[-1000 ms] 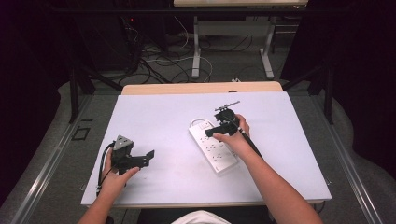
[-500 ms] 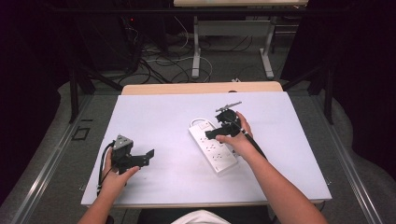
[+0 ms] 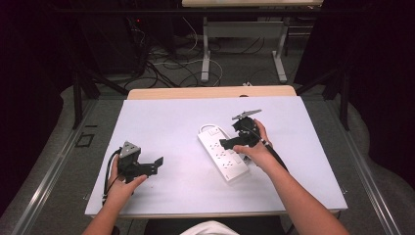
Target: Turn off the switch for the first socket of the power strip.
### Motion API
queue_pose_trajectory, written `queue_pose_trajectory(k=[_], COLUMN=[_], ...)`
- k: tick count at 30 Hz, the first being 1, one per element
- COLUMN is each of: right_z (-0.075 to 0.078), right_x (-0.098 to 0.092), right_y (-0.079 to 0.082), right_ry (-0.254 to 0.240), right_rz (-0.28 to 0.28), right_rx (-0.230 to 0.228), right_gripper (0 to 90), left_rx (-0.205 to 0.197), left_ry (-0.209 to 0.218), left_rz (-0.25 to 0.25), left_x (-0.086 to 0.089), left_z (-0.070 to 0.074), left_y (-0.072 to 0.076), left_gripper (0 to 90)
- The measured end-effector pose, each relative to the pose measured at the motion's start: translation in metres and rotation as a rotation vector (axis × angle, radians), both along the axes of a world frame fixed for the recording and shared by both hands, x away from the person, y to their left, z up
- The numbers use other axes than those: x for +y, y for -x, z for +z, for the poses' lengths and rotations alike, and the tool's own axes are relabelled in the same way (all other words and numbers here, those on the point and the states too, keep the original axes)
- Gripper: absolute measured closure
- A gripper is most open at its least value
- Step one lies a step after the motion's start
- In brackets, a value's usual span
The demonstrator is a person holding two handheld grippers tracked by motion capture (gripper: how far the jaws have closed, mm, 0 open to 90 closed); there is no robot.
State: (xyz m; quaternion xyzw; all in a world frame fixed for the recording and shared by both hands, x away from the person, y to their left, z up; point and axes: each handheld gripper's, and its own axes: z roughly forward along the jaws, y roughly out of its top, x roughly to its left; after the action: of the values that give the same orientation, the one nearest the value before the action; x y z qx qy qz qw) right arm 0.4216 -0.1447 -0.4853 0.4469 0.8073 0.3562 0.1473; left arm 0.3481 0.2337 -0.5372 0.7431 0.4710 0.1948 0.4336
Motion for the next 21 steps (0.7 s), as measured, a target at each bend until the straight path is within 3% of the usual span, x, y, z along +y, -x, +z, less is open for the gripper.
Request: queue_pose_trajectory(k=[9, 21], right_z=[0.004, 0.012], right_x=[-0.008, -0.024], right_y=[0.01, 0.024], right_ry=[-0.002, -0.062], right_rz=[0.009, 0.022], right_rx=[-0.024, -0.048], right_gripper=[0.0, 0.0], left_rx=[0.0, -0.007], left_ry=[0.01, 0.013], left_rz=[0.007, 0.007], left_x=[0.001, 0.001], left_z=[0.0, 0.001], left_y=[0.0, 0.002], left_gripper=[0.4, 0.4])
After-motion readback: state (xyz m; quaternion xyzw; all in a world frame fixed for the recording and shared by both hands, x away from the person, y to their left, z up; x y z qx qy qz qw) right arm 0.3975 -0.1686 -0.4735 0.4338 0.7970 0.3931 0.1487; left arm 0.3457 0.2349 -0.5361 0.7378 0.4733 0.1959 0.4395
